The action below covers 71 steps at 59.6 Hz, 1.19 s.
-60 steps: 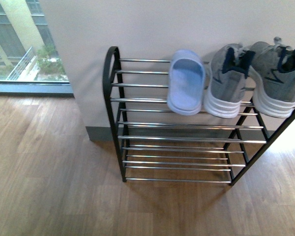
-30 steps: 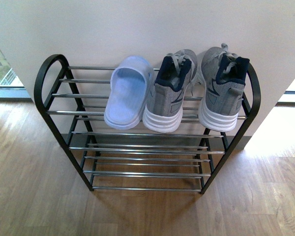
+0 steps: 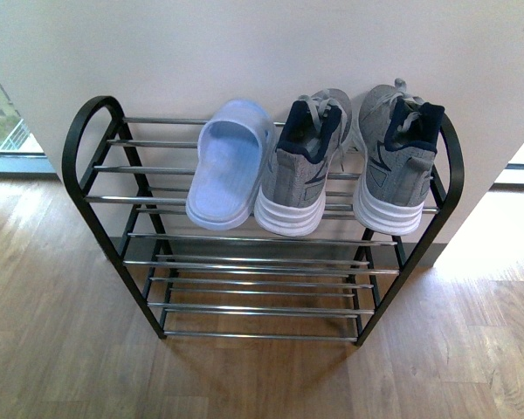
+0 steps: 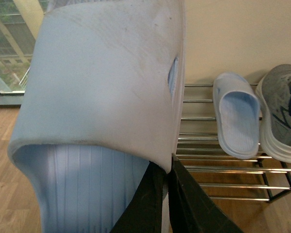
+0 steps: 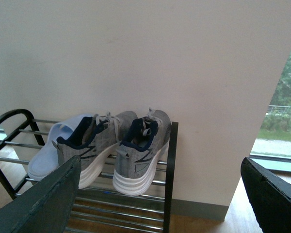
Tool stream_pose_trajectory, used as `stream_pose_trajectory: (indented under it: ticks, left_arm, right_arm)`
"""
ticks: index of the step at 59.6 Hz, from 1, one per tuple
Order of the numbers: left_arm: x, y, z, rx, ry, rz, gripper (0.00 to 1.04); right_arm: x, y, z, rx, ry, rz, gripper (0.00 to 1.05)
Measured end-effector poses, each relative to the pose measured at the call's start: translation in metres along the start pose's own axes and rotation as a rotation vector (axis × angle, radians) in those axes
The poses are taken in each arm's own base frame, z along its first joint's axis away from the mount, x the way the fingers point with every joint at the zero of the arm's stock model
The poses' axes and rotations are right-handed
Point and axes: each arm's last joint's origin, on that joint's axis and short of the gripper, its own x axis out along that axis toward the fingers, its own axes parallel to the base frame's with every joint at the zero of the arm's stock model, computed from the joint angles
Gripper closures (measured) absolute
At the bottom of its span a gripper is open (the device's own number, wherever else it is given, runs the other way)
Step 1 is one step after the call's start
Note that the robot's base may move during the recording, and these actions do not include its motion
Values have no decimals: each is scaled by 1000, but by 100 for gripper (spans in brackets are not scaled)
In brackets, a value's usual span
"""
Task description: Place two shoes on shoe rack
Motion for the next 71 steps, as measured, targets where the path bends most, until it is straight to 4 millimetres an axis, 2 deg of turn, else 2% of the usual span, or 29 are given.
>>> stream_pose_trajectory:
  ticks: [3, 11, 25, 34, 45, 60, 71]
  left_arm:
    - [24, -1, 7, 19, 34, -4, 103]
    - [64, -5, 10, 64, 122, -5, 103]
    - [117, -15, 18, 95, 192, -19, 103]
    - [154, -24, 9, 108, 260, -32, 103]
    - [195, -40, -4, 141, 318, -53, 103]
    - [241, -60, -21, 175, 368, -79, 103]
    - [269, -73, -22, 181, 373, -87, 103]
  right_arm:
    - [0, 0, 0, 0, 0, 0, 9]
    - [0, 0, 0, 0, 0, 0, 9]
    - [0, 0, 0, 0, 0, 0, 9]
    - [0, 0, 0, 0, 0, 0, 9]
    - [0, 0, 0, 0, 0, 0, 9]
    - [0, 0, 0, 0, 0, 0, 9]
    - [0, 0, 0, 0, 0, 0, 9]
